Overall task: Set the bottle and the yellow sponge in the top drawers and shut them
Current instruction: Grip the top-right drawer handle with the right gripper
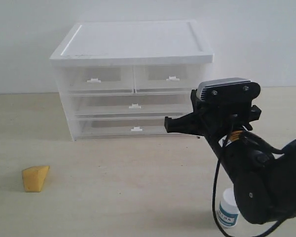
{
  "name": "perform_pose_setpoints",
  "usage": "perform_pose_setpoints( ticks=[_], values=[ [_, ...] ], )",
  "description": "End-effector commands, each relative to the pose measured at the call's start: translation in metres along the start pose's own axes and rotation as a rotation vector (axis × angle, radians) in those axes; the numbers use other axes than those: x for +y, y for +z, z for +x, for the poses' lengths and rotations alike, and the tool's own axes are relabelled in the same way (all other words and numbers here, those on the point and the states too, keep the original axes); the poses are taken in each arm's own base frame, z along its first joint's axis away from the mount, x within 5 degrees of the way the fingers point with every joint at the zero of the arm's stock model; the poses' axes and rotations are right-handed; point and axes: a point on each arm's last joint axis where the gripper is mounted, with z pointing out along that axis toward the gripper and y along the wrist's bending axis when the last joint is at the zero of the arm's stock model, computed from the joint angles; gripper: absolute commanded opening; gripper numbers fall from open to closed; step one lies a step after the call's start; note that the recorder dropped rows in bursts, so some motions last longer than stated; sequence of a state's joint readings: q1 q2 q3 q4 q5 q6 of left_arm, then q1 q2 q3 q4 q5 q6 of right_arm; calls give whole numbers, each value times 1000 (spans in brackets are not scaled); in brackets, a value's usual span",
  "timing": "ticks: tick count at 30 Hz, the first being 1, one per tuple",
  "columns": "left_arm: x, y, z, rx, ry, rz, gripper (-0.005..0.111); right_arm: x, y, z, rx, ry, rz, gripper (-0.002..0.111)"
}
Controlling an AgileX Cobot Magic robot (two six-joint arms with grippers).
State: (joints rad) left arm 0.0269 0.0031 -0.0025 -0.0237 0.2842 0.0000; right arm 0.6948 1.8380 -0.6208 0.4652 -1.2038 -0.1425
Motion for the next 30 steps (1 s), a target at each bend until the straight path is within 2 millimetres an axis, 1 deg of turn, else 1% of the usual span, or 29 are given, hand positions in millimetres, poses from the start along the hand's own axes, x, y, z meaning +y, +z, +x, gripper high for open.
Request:
perform_pose_setpoints(
  ticks=[1,3,4,5,6,8,9,10,11,13,14,19,24,30],
  values=[
    [0,0,1,-2,-9,-3,4,6,13,0,-33,40,-2,0],
    [0,0,1,-2,-9,-3,4,10,19,2,-39,41,-6,0],
    [0,0,1,-2,-9,-3,4,11,22,3,-42,43,-8,2],
    [0,0,1,-2,-9,-3,4,12,24,4,-43,50,-8,5],
    [0,0,1,-2,-9,-3,4,13,26,5,-43,50,-8,10],
    [0,0,1,-2,-9,-3,4,15,31,7,-48,51,-10,25],
    [0,0,1,-2,-9,-3,4,16,34,8,-50,52,-10,30],
    [0,0,1,-2,-9,-3,4,18,37,8,-56,54,-11,41],
    [0,0,1,-2,-9,-3,4,19,39,8,-59,57,-9,50],
    [0,0,1,-2,-9,-3,4,20,43,9,-62,60,-5,63],
    [0,0,1,-2,-9,-3,4,21,44,9,-66,62,-5,68],
    [0,0,1,-2,-9,-3,4,21,52,16,-58,10,36,69],
    [0,0,1,-2,-9,-3,4,24,60,25,-55,-39,38,69],
    [0,0,1,-2,-9,-3,4,23,67,28,-54,-16,89,69]
  ],
)
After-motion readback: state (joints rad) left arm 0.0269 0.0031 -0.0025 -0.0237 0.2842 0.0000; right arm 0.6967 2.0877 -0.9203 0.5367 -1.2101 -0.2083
